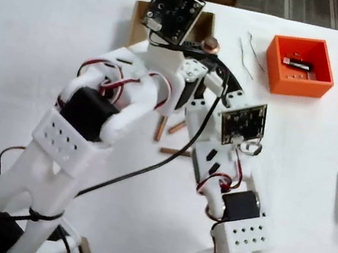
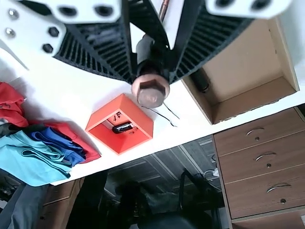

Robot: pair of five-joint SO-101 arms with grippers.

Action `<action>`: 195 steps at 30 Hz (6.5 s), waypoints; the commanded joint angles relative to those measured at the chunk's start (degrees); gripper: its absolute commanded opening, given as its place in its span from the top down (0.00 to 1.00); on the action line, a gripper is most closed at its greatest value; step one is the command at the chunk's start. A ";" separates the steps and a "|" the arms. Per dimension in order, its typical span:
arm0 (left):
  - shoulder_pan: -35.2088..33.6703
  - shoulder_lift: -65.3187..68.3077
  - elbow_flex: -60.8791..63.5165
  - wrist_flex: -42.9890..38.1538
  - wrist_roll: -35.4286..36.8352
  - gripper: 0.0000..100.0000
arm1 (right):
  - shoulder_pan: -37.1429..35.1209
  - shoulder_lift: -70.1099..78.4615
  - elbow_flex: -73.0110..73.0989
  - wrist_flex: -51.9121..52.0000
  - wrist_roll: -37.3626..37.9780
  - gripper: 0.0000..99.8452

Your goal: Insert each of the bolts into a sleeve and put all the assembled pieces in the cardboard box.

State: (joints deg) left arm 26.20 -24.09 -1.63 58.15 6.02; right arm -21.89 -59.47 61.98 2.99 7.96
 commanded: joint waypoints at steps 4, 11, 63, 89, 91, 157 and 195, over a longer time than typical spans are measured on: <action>-0.88 -0.97 -5.76 3.87 -0.35 0.89 | 0.31 -1.36 -0.97 -1.27 0.44 0.98; -0.88 -0.97 -10.77 6.68 -0.09 0.89 | 0.31 -1.27 -0.97 -1.27 0.44 0.98; -47.38 -0.44 66.42 -37.89 -7.03 0.97 | 3.91 122.68 -144.70 58.42 -10.02 0.98; -47.30 -0.44 66.59 -38.42 -7.03 0.97 | 4.18 129.27 -144.62 54.37 -6.68 0.98; -47.30 -0.44 66.59 -38.42 -7.03 0.97 | 4.35 129.27 -144.62 54.64 -6.86 0.98; -47.30 -0.44 66.59 -38.42 -7.03 0.97 | 10.68 118.46 -148.84 69.58 -9.67 0.98; -100.92 -32.79 37.41 -3.78 -6.95 0.80 | -21.49 111.69 -127.38 86.29 -36.31 0.90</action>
State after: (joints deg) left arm -74.20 -55.65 36.18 54.37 -0.92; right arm -42.37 50.51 -64.97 90.20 -26.77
